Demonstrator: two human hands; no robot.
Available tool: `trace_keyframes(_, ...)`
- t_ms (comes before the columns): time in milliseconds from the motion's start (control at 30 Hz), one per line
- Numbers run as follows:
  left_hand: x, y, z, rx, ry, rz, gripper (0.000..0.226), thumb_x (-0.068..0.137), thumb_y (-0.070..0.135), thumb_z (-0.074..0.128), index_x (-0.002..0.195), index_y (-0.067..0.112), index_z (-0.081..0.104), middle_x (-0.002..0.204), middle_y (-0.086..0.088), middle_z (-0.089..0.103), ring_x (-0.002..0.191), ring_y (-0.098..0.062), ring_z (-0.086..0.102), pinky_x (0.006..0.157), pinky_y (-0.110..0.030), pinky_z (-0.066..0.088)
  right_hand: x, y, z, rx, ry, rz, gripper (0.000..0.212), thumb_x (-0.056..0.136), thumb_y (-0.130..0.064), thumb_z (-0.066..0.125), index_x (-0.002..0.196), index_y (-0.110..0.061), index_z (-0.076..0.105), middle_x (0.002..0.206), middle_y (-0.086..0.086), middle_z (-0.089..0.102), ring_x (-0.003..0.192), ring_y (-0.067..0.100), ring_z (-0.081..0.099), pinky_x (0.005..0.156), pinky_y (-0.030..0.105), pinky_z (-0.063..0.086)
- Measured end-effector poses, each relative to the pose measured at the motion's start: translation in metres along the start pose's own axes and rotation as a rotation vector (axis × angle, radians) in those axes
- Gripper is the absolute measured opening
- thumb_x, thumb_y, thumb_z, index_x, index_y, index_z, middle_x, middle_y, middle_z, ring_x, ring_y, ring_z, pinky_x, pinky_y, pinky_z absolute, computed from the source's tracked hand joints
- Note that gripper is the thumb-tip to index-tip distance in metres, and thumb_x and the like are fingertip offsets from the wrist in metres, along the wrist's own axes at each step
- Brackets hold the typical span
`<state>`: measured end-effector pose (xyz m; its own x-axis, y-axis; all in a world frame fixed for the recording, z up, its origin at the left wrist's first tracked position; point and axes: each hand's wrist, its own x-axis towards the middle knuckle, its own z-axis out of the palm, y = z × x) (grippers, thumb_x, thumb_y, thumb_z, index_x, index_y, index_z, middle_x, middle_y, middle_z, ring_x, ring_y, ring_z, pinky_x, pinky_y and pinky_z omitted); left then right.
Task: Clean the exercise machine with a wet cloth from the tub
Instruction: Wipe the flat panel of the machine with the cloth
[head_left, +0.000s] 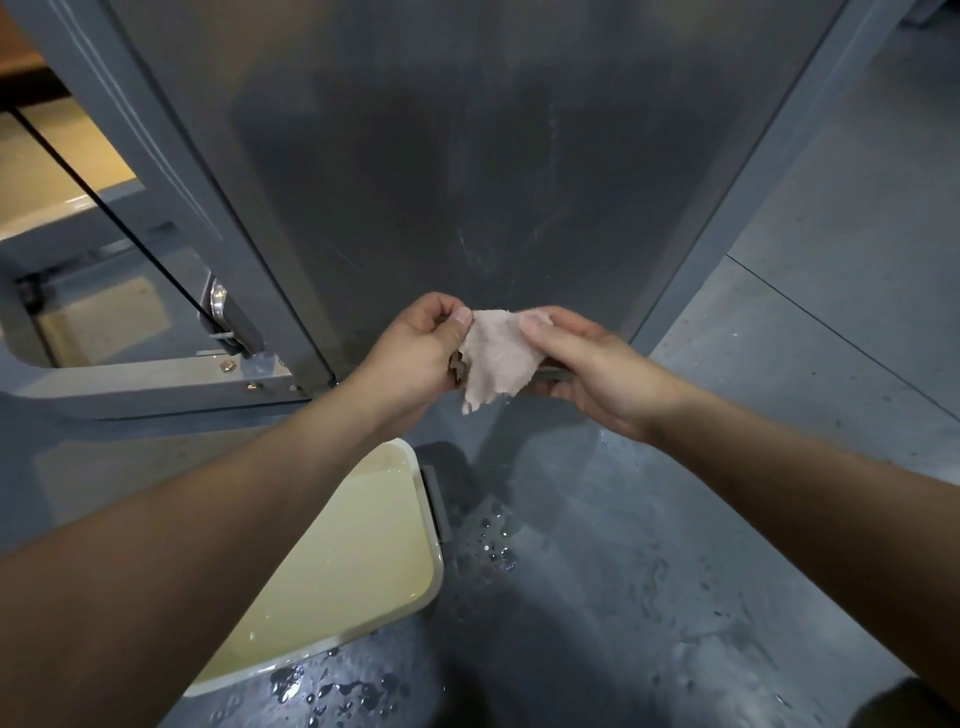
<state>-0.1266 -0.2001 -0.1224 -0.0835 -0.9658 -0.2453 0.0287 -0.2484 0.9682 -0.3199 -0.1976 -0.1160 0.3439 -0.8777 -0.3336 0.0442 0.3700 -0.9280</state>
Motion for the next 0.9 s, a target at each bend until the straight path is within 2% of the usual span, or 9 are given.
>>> trace_keyframes(167,0.008,-0.003,0.002,0.244,0.160,-0.008,0.016,0.098,0.031,0.064,0.085,0.023,0.059,0.080,-0.002,0.070,0.070,-0.023,0.066,0.067,-0.037,0.057,-0.001,-0.002,0.006,0.114,0.086,-0.001,0.016,0.091,-0.007,0.068,0.083,-0.015,0.057,0.077,0.008,0.063,0.075,0.023,0.062,0.073,0.036,0.052)
trace_keyframes(233,0.011,0.003,0.006,0.276,0.257,-0.010,0.007,0.091,0.030,0.060,0.087,0.024,0.061,0.090,-0.005,0.073,0.082,-0.027,0.070,0.077,-0.040,0.060,-0.003,-0.010,0.004,0.193,0.263,-0.011,0.005,0.096,-0.009,0.058,0.092,-0.011,0.061,0.084,0.012,0.069,0.079,0.028,0.066,0.070,0.037,0.054)
trace_keyframes(300,0.010,0.012,0.009,0.350,0.337,0.012,0.009,0.093,0.023,0.054,0.095,0.018,0.061,0.089,-0.002,0.070,0.077,-0.018,0.064,0.069,-0.027,0.052,-0.006,-0.021,0.002,0.186,0.483,-0.044,0.007,0.099,-0.012,0.051,0.099,-0.009,0.058,0.091,0.016,0.070,0.083,0.030,0.069,0.069,0.037,0.055)
trace_keyframes(400,0.006,0.025,0.008,0.480,0.414,0.128,0.007,0.093,0.018,0.053,0.098,0.015,0.058,0.083,0.006,0.060,0.075,-0.010,0.054,0.065,-0.020,0.043,-0.002,-0.028,0.003,-0.076,0.774,-0.199,0.010,0.098,-0.020,0.052,0.090,-0.014,0.049,0.085,0.013,0.068,0.075,0.018,0.068,0.060,0.031,0.055)
trace_keyframes(500,0.004,0.029,-0.001,0.666,0.461,0.301,0.010,0.090,0.017,0.055,0.100,0.016,0.055,0.096,0.005,0.055,0.105,-0.021,0.045,0.092,-0.033,0.041,0.021,-0.026,0.021,-0.242,0.895,-0.401,0.008,0.087,-0.022,0.056,0.089,-0.020,0.048,0.102,0.008,0.062,0.091,0.001,0.061,0.088,0.038,0.053)
trace_keyframes(567,0.004,0.024,-0.011,0.815,0.493,0.428,0.018,0.084,0.016,0.056,0.102,0.017,0.054,0.111,0.002,0.050,0.117,-0.026,0.039,0.099,-0.043,0.038,0.039,-0.018,0.037,-0.238,0.882,-0.463,0.015,0.088,-0.029,0.056,0.099,-0.021,0.050,0.122,0.006,0.051,0.107,-0.012,0.045,0.098,0.025,0.043)
trace_keyframes(633,0.002,0.016,-0.022,0.991,0.495,0.625,0.030,0.076,0.012,0.059,0.106,0.014,0.058,0.129,-0.007,0.049,0.127,-0.031,0.038,0.103,-0.048,0.037,0.056,-0.007,0.046,-0.163,0.881,-0.504,0.026,0.092,-0.038,0.051,0.109,-0.019,0.050,0.133,0.005,0.041,0.119,-0.012,0.036,0.100,0.013,0.036)
trace_keyframes(733,-0.007,-0.001,-0.033,1.225,0.448,0.803,0.055,0.072,0.003,0.061,0.127,0.008,0.059,0.154,-0.018,0.037,0.148,-0.037,0.029,0.116,-0.058,0.028,0.069,0.007,0.045,-0.203,1.019,-0.628,0.019,0.098,-0.021,0.058,0.113,-0.009,0.054,0.132,0.010,0.039,0.115,-0.015,0.036,0.093,0.002,0.032)
trace_keyframes(900,-0.009,-0.007,-0.049,1.445,0.506,0.748,0.089,0.075,0.006,0.060,0.158,0.003,0.029,0.168,-0.021,0.012,0.158,-0.037,0.006,0.126,-0.059,0.008,0.088,0.006,0.043,-0.015,1.204,-0.751,0.029,0.089,-0.005,0.068,0.116,-0.003,0.056,0.117,0.008,0.049,0.098,0.015,0.054,0.091,0.030,0.049)
